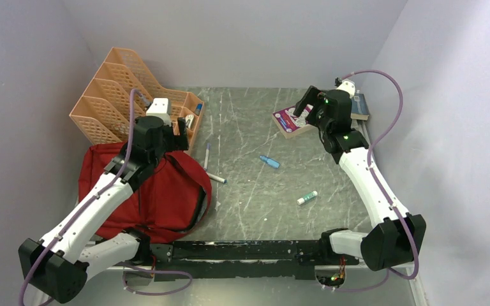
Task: Pack the student bag
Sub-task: Pick up the student bag at the center of the board.
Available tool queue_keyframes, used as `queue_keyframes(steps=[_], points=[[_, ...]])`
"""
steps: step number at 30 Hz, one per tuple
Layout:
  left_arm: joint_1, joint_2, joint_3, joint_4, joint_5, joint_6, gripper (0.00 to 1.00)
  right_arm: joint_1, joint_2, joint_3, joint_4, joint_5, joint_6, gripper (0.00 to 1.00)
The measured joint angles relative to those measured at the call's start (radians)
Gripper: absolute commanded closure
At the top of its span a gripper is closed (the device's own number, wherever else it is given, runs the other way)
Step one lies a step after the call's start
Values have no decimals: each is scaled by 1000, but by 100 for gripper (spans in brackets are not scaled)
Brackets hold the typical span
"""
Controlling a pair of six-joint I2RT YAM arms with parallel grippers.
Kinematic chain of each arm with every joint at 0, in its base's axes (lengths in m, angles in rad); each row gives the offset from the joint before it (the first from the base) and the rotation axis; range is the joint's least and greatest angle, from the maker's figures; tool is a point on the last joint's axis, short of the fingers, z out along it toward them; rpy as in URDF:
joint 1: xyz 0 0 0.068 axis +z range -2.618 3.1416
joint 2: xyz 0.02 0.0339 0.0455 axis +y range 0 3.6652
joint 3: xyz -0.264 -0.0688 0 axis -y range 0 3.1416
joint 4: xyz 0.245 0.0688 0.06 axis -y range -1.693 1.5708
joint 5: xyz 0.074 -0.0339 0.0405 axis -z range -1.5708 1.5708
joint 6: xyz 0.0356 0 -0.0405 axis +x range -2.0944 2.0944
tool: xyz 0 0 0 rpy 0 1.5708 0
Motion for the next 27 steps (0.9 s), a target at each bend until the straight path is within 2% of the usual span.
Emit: queue_keyframes(steps=[10, 17, 19, 24, 27], points=[[34, -35, 1, 31, 64, 15, 3, -6, -2, -1, 10, -95, 3, 0], [68, -64, 2, 29, 26, -13, 3, 6, 43, -1, 92, -351, -32, 0], [85, -80, 3, 27, 5, -28, 3, 41, 90, 8, 101, -401, -58, 0], [137, -172, 3, 23, -42, -69, 3, 241, 282, 113, 85, -499, -155, 0], [148, -227, 3, 23, -68, -80, 3, 335, 391, 165, 88, -616, -194, 0]])
